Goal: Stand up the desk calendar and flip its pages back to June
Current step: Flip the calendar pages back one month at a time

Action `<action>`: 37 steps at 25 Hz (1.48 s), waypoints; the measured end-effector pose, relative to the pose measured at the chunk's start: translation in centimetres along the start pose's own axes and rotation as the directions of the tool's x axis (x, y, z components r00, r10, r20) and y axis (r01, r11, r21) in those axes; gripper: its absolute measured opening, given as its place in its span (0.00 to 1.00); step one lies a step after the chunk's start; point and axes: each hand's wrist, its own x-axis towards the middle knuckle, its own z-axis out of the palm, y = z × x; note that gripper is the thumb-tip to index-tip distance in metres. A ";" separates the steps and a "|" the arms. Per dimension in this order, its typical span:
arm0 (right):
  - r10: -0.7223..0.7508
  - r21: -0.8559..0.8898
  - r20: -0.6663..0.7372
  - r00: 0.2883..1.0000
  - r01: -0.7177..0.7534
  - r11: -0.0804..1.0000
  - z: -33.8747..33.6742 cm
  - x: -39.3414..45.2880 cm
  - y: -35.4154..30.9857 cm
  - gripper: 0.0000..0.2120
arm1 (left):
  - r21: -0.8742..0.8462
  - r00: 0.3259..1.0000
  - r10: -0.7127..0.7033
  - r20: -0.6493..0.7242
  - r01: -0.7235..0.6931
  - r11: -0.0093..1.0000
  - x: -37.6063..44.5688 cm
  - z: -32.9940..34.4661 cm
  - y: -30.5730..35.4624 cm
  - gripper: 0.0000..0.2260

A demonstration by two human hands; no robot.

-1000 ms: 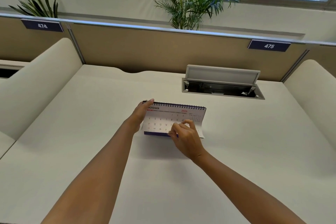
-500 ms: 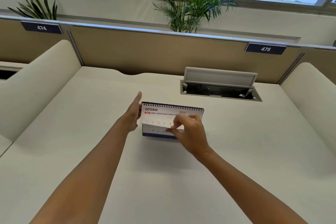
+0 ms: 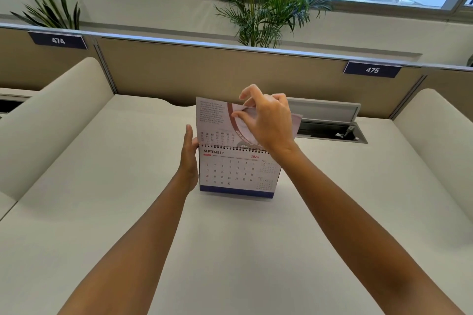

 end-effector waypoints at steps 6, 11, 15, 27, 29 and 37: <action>0.018 -0.015 -0.004 1.000 -0.018 1.000 2.0 1.2 1.2 0.17 | 0.101 0.991 0.121 -0.061 -0.114 0.988 -0.1 0.5 -0.3 0.15; -0.018 0.032 -0.103 0.995 0.022 0.999 4.2 -1.6 2.5 0.19 | 0.163 0.981 0.085 -0.172 -0.057 0.985 0.8 0.4 -1.4 0.10; -0.106 0.002 -0.003 0.994 0.106 0.994 6.5 -8.0 3.7 0.21 | 0.166 0.971 0.057 -0.232 -0.018 0.986 1.6 0.1 -1.8 0.10; -0.391 -0.090 0.524 0.757 0.506 0.858 11.8 -19.8 4.2 0.20 | 0.097 0.948 -0.017 -0.318 0.050 0.994 2.1 0.1 -2.1 0.22; -0.393 -0.106 0.533 0.749 0.520 0.848 11.8 -19.0 4.5 0.24 | 0.078 0.944 -0.050 -0.327 0.080 0.994 2.2 0.0 -2.1 0.26; -0.471 -0.076 0.402 0.785 0.541 0.838 10.1 -17.2 5.6 0.06 | 0.103 0.939 -0.122 -0.321 0.163 0.981 2.9 -0.7 -2.1 0.34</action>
